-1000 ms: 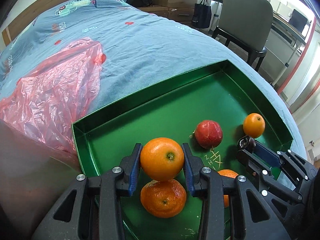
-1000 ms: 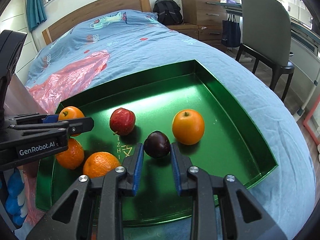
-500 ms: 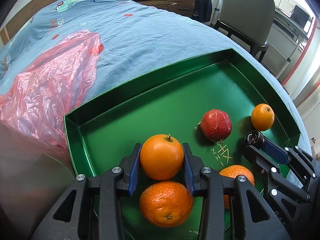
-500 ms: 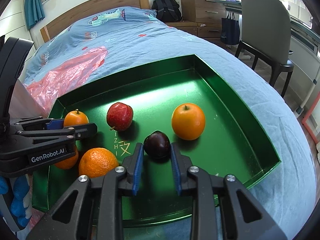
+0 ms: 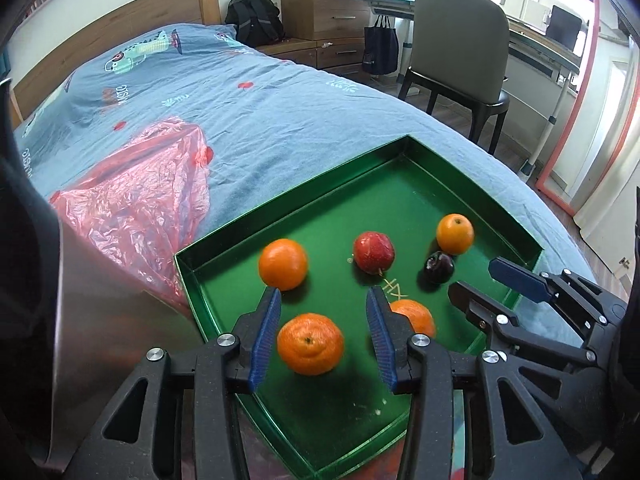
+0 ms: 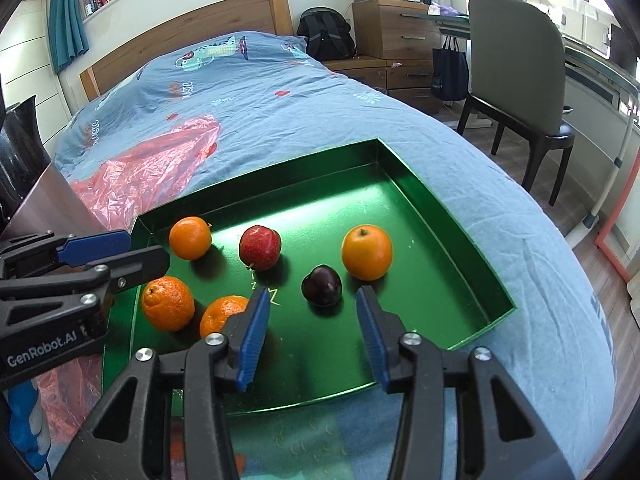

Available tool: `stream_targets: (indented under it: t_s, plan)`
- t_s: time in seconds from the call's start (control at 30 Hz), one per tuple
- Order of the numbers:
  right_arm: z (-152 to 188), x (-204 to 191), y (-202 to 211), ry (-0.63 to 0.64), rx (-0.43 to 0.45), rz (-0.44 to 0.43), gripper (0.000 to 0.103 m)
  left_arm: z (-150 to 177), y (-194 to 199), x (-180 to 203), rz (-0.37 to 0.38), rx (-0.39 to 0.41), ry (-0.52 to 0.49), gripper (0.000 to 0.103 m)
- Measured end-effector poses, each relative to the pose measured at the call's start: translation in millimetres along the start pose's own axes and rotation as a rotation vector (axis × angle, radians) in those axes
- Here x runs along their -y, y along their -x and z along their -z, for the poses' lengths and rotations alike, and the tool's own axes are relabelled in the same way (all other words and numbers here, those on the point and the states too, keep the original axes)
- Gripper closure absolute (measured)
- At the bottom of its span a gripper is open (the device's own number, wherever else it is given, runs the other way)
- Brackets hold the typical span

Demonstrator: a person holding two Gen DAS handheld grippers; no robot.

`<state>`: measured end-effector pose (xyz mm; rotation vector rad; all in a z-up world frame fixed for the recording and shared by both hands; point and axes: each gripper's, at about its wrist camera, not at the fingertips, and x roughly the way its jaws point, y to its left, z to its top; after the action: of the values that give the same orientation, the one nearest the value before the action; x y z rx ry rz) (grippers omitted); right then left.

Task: Organize fruits
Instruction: 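Withdraw both tools from the tray back over the bed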

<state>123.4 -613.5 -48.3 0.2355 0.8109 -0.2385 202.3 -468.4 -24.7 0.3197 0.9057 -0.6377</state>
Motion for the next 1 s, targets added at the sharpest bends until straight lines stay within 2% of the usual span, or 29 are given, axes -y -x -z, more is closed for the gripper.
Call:
stream_targets:
  t_s: [0.17, 0.3, 0.47, 0.7, 0.83, 1.0]
  plan:
    - [3, -1, 25, -0.009, 0.011, 0.014, 0.023, 23, 38, 3, 0.029, 0.035, -0.01, 0.064]
    - [9, -10, 45, -0.015, 0.02, 0.009, 0.022, 48, 65, -4, 0.037, 0.044, 0.023, 0.064]
    - [22, -31, 62, 0.0, 0.015, -0.006, 0.021, 78, 92, -17, 0.014, 0.052, 0.08, 0.064]
    - [48, -65, 85, 0.034, -0.005, -0.046, 0.021, 121, 118, -29, -0.037, 0.046, 0.1, 0.063]
    - [64, -85, 97, 0.055, -0.018, -0.075, 0.021, 142, 132, -48, -0.062, 0.039, 0.145, 0.063]
    - [81, -105, 112, 0.06, -0.027, -0.102, 0.021, 164, 156, -76, -0.101, 0.051, 0.203, 0.058]
